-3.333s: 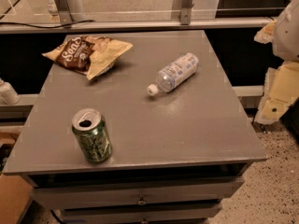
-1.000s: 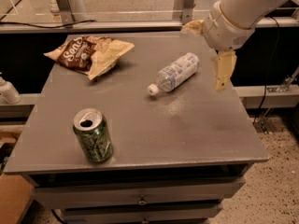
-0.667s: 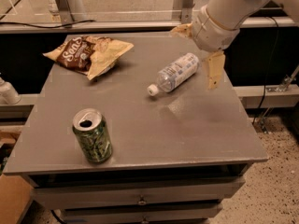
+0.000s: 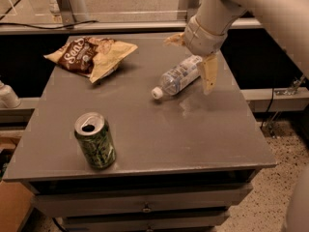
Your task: Place blue plastic bottle upright
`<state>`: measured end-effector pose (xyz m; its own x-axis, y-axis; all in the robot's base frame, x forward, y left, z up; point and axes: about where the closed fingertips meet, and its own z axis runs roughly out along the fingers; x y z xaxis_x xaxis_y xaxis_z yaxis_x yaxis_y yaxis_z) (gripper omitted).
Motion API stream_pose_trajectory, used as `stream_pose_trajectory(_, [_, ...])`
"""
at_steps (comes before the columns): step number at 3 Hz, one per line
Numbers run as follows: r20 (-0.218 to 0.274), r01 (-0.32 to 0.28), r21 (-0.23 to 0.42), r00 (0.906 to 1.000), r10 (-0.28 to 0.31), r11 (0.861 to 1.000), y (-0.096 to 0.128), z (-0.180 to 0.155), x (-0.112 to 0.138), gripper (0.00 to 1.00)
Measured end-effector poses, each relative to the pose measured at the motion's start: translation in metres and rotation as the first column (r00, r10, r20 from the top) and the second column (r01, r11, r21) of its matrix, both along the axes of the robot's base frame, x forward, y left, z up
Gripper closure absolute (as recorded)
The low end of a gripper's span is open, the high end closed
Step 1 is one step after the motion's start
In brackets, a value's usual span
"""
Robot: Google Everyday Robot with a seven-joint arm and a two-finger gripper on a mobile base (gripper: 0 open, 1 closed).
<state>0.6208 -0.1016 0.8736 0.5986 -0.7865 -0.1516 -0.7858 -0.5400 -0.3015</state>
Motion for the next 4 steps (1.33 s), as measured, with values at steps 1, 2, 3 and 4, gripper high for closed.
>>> stream_pose_trajectory(1, [-0.032,-0.024,-0.016,0.9992,0.023,1.0,0.002,-0.022,0.015,0.0])
stream_pose_trajectory(2, [-0.066,-0.028,-0.02,0.9974,0.026,0.999,0.006,-0.037,0.021,0.17])
stream_pose_trajectory(3, [-0.083,0.0,-0.022,0.9965,-0.002,1.0,0.011,-0.035,0.025,0.4])
stream_pose_trajectory(4, [-0.104,0.056,-0.049,0.9927,-0.061,0.997,0.021,-0.02,0.025,0.64])
